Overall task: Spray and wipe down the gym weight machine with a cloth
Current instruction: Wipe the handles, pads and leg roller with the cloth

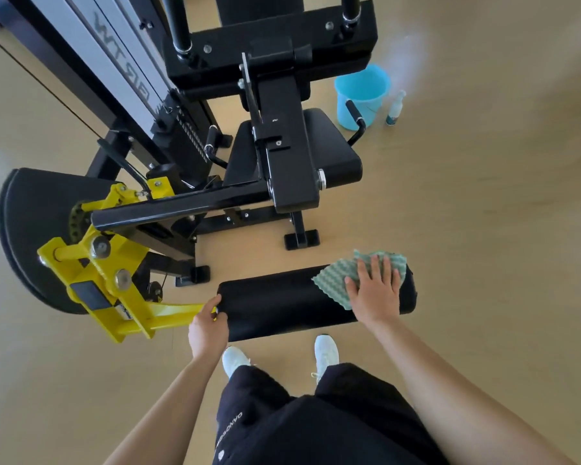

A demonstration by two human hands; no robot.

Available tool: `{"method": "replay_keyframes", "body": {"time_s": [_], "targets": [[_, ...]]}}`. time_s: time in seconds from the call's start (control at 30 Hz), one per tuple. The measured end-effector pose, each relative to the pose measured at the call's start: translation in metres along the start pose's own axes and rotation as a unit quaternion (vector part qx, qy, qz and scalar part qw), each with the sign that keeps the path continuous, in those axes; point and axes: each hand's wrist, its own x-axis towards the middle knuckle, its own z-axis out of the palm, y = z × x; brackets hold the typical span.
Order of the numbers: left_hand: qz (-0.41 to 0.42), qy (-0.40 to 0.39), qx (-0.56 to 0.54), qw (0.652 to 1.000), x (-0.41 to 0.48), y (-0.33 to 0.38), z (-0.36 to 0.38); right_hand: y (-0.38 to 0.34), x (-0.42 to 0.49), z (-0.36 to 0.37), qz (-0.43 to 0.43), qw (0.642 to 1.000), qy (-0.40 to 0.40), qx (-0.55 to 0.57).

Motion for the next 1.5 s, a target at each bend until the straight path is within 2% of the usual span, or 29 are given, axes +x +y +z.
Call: {"method": "replay_keyframes", "body": {"time_s": [0.13, 0.27, 0.4, 0.53, 0.67, 0.8, 0.9, 0.97, 1.07, 1.23, 1.33, 1.5], "targets": [[0.028, -0.002, 0.026, 0.999, 0.006, 0.005, -0.004, 0.023, 0.013, -0.012, 0.091, 0.996, -0.011, 0.007], [0.053, -0.023, 0.064, 0.996, 0.013, 0.010, -0.006, -0.003, 0.014, -0.011, 0.091, 0.995, -0.023, 0.021], [0.047, -0.046, 0.091, 0.994, 0.018, 0.010, -0.006, -0.049, 0.003, -0.001, -0.011, 0.998, -0.055, 0.008], [0.026, -0.027, 0.054, 0.998, 0.006, 0.001, -0.005, -0.104, -0.016, 0.013, -0.127, 0.988, -0.090, 0.006], [-0.001, -0.021, 0.016, 1.000, -0.012, -0.017, -0.005, -0.149, -0.035, 0.028, -0.240, 0.962, -0.133, -0.012], [-0.006, -0.064, 0.001, 0.998, -0.025, -0.034, -0.012, -0.179, -0.049, 0.042, -0.344, 0.922, -0.169, -0.059], [0.013, -0.105, 0.017, 0.994, -0.029, -0.052, -0.018, -0.182, -0.054, 0.049, -0.393, 0.898, -0.182, -0.074], [0.019, -0.127, 0.012, 0.992, -0.025, -0.062, -0.022, -0.173, -0.052, 0.051, -0.405, 0.895, -0.171, -0.072], [0.002, -0.126, 0.002, 0.992, -0.020, -0.057, -0.027, -0.147, -0.044, 0.049, -0.384, 0.909, -0.147, -0.066], [0.017, -0.040, 0.025, 0.999, 0.005, -0.027, -0.035, -0.096, -0.033, 0.036, -0.258, 0.963, -0.075, -0.022], [0.017, -0.048, 0.028, 0.998, 0.023, -0.007, -0.032, -0.065, -0.024, 0.026, -0.131, 0.991, -0.021, -0.011], [0.046, -0.091, 0.043, 0.994, 0.025, 0.008, -0.014, -0.013, -0.008, 0.009, 0.020, 0.999, 0.024, 0.010]]}}
